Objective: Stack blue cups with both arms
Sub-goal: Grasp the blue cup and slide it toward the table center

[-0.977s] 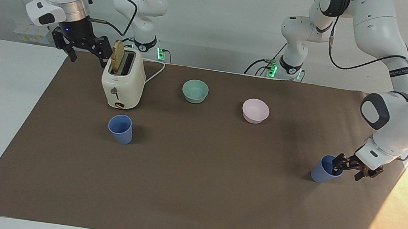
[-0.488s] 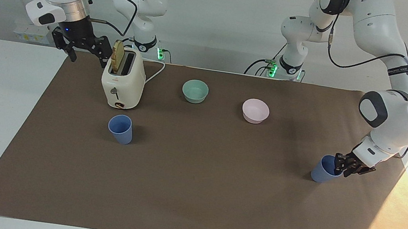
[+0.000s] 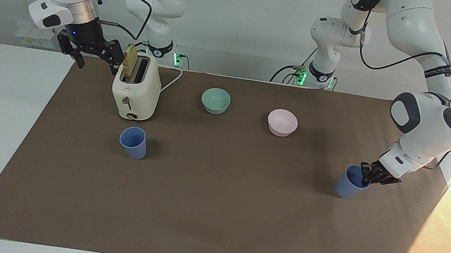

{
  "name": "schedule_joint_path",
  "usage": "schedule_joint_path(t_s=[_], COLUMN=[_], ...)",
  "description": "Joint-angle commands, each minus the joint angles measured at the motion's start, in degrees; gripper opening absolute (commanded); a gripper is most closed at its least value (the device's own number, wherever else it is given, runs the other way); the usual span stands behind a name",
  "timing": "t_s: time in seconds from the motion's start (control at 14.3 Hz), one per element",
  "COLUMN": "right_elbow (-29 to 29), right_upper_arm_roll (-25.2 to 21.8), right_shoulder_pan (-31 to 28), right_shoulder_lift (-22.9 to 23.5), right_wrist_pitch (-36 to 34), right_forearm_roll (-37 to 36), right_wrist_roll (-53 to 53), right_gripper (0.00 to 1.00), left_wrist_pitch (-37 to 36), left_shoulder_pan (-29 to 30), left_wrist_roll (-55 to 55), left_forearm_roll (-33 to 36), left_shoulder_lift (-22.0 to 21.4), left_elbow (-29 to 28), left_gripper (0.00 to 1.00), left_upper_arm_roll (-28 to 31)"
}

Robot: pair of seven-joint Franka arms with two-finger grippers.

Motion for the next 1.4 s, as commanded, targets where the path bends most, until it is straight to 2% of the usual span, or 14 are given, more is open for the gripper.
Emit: schedule_joint_path(t_s=[0.0,0.21,0.42,0.63,0.77,0.98,1.05,1.12,1.19,1.33], right_elbow=[-0.3,-0.3,-0.3,-0.3,-0.3,-0.3,-0.3,-0.3,-0.3,-0.3], right_upper_arm_roll=[-0.1,-0.1,-0.1,-0.1,-0.1,-0.1,-0.1,-0.1,-0.1,-0.1], right_shoulder_pan=[-0.2,-0.2,-0.2,-0.2,-0.2,-0.2,-0.2,-0.2,-0.2,-0.2], right_shoulder_lift=[-0.7,-0.7,-0.7,-0.7,-0.7,-0.7,-0.7,-0.7,-0.7,-0.7], right_wrist_pitch=[-0.3,-0.3,-0.3,-0.3,-0.3,-0.3,-0.3,-0.3,-0.3,-0.3], right_forearm_roll=[1.0,1.0,1.0,1.0,1.0,1.0,1.0,1.0,1.0,1.0], right_wrist_roll=[-0.1,-0.1,-0.1,-0.1,-0.1,-0.1,-0.1,-0.1,-0.1,0.0], right_gripper=[1.0,1.0,1.0,1.0,1.0,1.0,1.0,1.0,1.0,1.0], left_wrist_pitch=[0.8,1.6,9.1,8.9,8.9,8.3,8.1,8.2,8.0,7.4], left_shoulder_pan=[-5.5,-12.5,-20.1,-25.8,-28.5,-30.8,-31.1,-31.1,-31.1,-30.7], left_wrist_roll=[-7.5,-18.2,-30.0,-40.8,-43.4,-43.4,-43.6,-43.5,-42.9,-42.5], left_forearm_roll=[-0.5,-0.5,-0.5,-0.2,0.0,0.0,-0.2,-0.3,-0.5,-0.6], left_shoulder_lift=[-1.8,-2.3,-3.0,-3.7,-5.3,-6.0,-6.3,-6.4,-6.4,-6.3], left_elbow=[-2.0,-2.9,-6.7,-7.5,-9.9,-10.5,-10.6,-10.8,-10.8,-10.5], left_gripper=[0.0,0.0,0.0,0.0,0.0,0.0,0.11,0.17,0.31,0.76], left_upper_arm_roll=[0.9,0.9,0.9,1.0,1.0,0.7,0.6,0.6,0.6,0.6])
